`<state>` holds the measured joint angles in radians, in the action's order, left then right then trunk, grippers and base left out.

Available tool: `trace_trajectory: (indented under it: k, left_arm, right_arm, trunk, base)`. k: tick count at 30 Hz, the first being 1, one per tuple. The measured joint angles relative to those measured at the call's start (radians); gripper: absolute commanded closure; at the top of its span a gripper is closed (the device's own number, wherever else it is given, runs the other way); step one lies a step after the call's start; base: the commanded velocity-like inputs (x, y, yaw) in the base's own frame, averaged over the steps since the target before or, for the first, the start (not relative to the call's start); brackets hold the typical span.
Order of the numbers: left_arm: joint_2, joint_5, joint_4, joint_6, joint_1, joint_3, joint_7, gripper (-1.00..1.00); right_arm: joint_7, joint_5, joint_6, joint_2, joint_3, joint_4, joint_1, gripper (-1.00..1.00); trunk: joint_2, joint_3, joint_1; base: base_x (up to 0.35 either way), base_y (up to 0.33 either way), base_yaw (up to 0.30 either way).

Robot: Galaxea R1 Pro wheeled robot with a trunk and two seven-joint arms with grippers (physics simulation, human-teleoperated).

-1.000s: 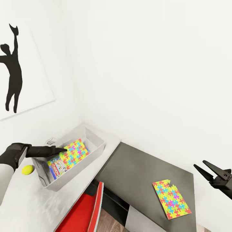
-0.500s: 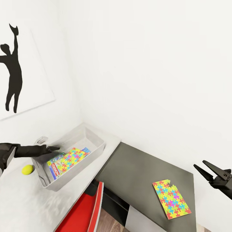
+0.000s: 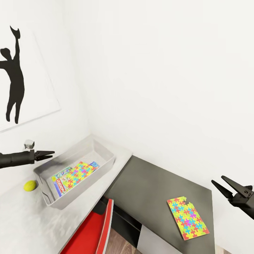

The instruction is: Put all the toys in the child's room - the three board games (two on the bed and one on the table), the two jigsaw puzzles on the table, and the tennis ball on the table - inside the toy box on the table in the child's room.

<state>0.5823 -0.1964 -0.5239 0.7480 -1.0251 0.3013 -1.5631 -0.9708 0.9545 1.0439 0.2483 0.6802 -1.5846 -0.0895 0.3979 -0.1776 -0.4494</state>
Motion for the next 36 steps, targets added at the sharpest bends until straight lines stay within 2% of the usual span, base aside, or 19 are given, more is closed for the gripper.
trace_trajectory:
  k: [5,7,11,19,28,36]
  left_arm:
    - [0.031,0.004,-0.001,0.004,0.001,0.001,0.000,-1.00]
    - [0.065,0.007,0.001,0.005,0.003,0.004,0.000,-1.00]
    - [0.092,0.008,0.005,0.003,0.006,0.006,0.000,-1.00]
    - [0.096,0.008,0.004,0.003,0.010,0.007,0.000,-1.00]
    - [0.095,0.008,0.003,0.004,0.009,0.007,0.000,-1.00]
    - [0.095,0.009,0.002,0.004,0.010,0.007,0.000,-1.00]
  right_arm:
    - [0.000,0.000,0.000,0.001,0.000,0.000,0.000,-1.00]
    - [0.000,0.001,0.000,0.002,0.001,0.000,0.000,-1.00]
    - [0.000,0.001,0.000,0.002,0.001,0.000,0.000,-1.00]
    - [0.000,0.001,0.000,0.002,0.001,0.000,0.000,-1.00]
    - [0.000,0.002,0.000,0.002,0.001,0.000,0.000,-1.00]
    - [0.000,0.002,0.000,0.001,0.001,-0.001,0.000,-1.00]
  trunk:
    - [0.000,0.000,0.000]
    - [0.000,0.002,0.000]
    - [0.000,0.007,0.000]
    - [0.000,0.020,-0.001]
    - [0.000,0.022,-0.001]
    - [0.000,0.028,0.000]
  base:
    - [0.000,0.000,0.000]
    - [0.000,0.000,0.000]
    - [-0.081,0.004,0.009]
    - [-0.278,0.046,0.062]
    - [-0.317,0.003,0.018]
    - [-0.242,0.064,0.194]
